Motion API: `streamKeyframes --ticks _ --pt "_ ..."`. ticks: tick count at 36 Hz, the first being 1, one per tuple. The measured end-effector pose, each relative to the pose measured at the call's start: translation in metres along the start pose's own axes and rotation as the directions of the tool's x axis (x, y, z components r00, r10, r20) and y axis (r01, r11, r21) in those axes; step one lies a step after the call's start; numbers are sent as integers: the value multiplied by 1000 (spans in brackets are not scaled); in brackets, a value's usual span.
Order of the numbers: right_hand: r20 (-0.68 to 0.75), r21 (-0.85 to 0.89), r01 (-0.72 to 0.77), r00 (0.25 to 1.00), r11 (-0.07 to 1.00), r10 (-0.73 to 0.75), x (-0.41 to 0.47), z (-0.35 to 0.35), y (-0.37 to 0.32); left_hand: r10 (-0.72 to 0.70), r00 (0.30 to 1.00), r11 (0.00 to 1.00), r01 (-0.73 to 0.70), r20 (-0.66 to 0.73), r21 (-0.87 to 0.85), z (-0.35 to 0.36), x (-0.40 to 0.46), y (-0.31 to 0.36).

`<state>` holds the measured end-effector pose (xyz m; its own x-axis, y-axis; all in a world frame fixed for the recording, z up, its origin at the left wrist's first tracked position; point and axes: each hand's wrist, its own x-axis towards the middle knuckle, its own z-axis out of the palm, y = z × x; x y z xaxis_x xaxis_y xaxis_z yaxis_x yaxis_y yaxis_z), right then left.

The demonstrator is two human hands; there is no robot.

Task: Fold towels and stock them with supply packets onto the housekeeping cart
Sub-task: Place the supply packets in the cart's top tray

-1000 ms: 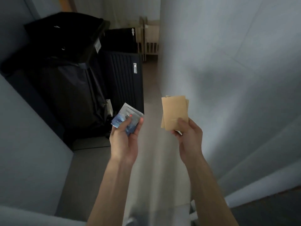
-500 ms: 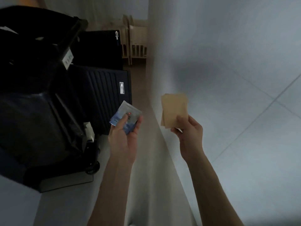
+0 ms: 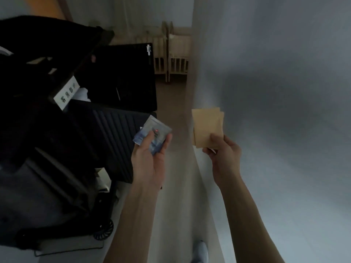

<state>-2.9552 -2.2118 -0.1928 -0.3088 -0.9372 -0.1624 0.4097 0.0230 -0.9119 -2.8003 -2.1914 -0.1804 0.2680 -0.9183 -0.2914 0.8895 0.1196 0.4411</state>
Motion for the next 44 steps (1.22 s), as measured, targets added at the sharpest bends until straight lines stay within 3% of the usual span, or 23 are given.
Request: streamKeyframes --ticks 10,16,22,32,39,44 --pt "194 -57 -50 979 997 60 165 65 -18 155 984 988 -153 -91 32 75 116 -20" --pt "266 -77 -148 950 986 164 229 125 -6 286 935 956 -294 -208 -8 89 181 3" --pt "352 -90 -188 913 978 208 290 195 15 380 897 915 -400 -228 -50 100 255 31" --pt "453 -93 -236 855 967 253 367 317 41 354 875 905 -410 -330 -116 121 370 79" --pt "619 -167 -253 726 953 301 386 400 84 413 798 855 -506 -439 -116 101 412 109" --pt "737 -278 -312 537 908 411 384 457 119 457 670 774 -624 -585 -110 90 429 125"
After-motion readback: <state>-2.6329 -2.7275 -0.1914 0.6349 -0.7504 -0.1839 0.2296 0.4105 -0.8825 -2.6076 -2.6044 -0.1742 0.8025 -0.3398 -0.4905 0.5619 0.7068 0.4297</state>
